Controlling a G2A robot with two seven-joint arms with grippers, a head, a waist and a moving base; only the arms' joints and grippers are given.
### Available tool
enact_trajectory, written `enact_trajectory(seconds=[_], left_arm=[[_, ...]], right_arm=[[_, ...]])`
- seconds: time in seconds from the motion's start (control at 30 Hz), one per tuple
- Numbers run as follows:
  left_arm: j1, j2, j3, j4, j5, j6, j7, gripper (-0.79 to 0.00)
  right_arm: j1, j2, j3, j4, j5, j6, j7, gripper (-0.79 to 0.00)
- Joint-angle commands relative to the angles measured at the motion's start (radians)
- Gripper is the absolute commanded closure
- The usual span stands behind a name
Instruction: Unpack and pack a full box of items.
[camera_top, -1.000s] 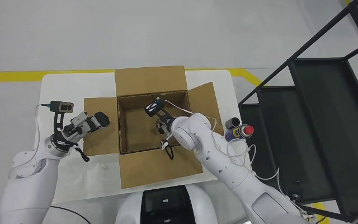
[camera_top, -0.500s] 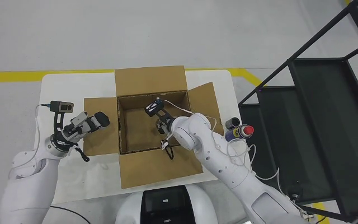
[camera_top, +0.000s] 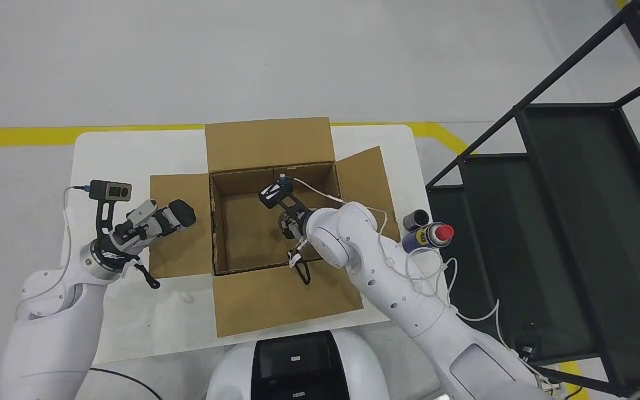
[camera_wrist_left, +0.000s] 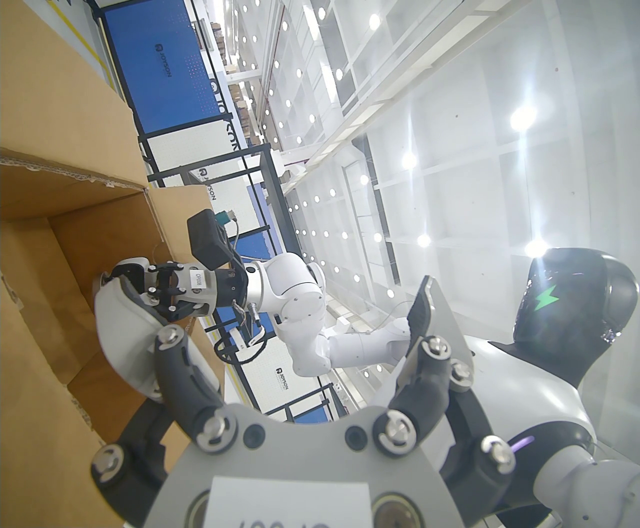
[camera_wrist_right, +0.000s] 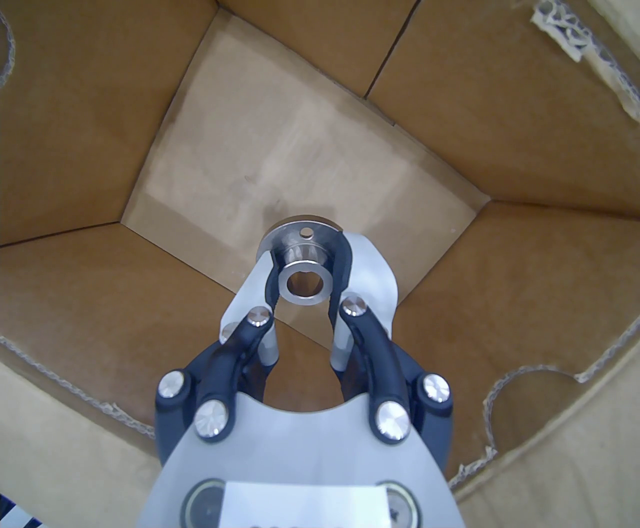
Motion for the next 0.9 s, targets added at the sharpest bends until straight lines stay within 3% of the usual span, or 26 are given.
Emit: enact_trajectory(seconds=[0.0, 0.37, 0.67, 0.87], left_arm=[[0.000, 0.000, 0.000, 0.000, 0.000, 0.000, 0.000, -0.785], [0.000, 0.000, 0.000, 0.000, 0.000, 0.000, 0.000, -0.785], [0.000, 0.000, 0.000, 0.000, 0.000, 0.000, 0.000, -0.785], [0.000, 0.000, 0.000, 0.000, 0.000, 0.000, 0.000, -0.785]], right_arm=[[-0.008, 0.002, 0.005, -0.008, -0.015, 0.002, -0.003, 0.000], [0.001, 0.017, 0.014, -0.289, -0.101, -0.027, 0.451, 0.000], [0.024, 0.044, 0.018, -0.267, -0.063, -0.077, 0.451, 0.000], [-0.031, 0.092, 0.089, -0.342, 0.074, -0.168, 0.451, 0.000]])
